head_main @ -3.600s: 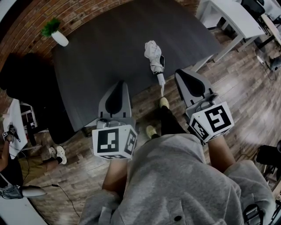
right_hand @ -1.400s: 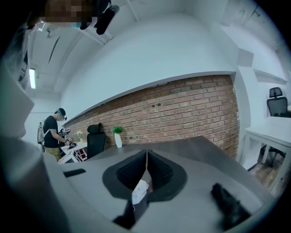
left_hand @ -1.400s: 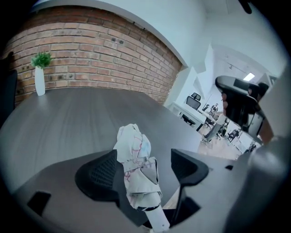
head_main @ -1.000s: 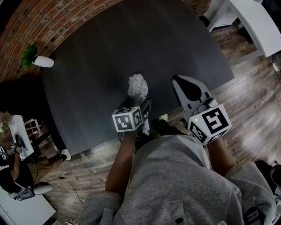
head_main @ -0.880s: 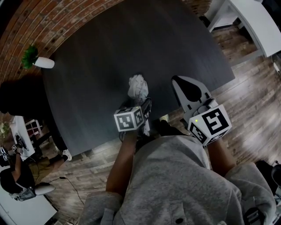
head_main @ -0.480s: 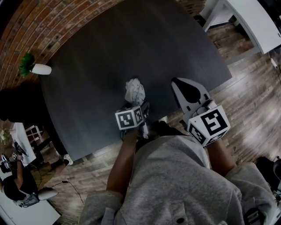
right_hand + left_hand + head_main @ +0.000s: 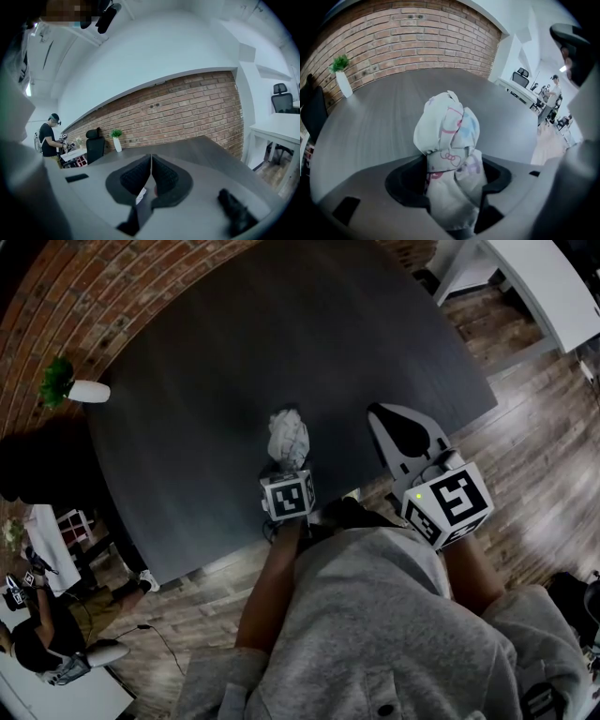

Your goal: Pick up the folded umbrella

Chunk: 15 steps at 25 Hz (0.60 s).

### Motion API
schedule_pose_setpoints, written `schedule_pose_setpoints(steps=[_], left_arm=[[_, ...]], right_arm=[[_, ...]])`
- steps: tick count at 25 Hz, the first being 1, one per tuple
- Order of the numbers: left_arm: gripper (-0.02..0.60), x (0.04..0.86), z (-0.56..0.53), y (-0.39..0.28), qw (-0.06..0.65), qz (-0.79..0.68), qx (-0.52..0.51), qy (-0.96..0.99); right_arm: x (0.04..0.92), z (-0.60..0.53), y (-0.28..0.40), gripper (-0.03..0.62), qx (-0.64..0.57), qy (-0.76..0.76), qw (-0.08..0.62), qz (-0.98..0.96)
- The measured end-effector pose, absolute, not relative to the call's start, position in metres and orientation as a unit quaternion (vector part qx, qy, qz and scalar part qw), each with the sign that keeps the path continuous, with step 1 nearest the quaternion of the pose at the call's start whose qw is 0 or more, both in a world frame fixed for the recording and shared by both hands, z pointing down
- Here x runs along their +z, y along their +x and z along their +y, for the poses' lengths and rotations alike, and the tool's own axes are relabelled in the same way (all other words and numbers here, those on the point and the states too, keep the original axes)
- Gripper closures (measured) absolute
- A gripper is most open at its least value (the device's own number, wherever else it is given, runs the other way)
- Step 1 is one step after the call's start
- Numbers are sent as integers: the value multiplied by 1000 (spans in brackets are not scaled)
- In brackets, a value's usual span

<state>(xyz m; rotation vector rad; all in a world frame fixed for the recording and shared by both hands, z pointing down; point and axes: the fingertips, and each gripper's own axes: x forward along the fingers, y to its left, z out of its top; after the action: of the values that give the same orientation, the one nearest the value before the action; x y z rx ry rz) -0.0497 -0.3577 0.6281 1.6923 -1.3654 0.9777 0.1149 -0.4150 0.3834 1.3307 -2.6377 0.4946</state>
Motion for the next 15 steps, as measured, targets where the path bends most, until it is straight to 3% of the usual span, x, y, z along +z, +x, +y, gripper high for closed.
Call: schedule_pose_setpoints(steps=[15], left_arm=[[296,608,-353,-67,387,-514,307,702]], right_arm=[[372,-404,99,570,162,451,73,-875]])
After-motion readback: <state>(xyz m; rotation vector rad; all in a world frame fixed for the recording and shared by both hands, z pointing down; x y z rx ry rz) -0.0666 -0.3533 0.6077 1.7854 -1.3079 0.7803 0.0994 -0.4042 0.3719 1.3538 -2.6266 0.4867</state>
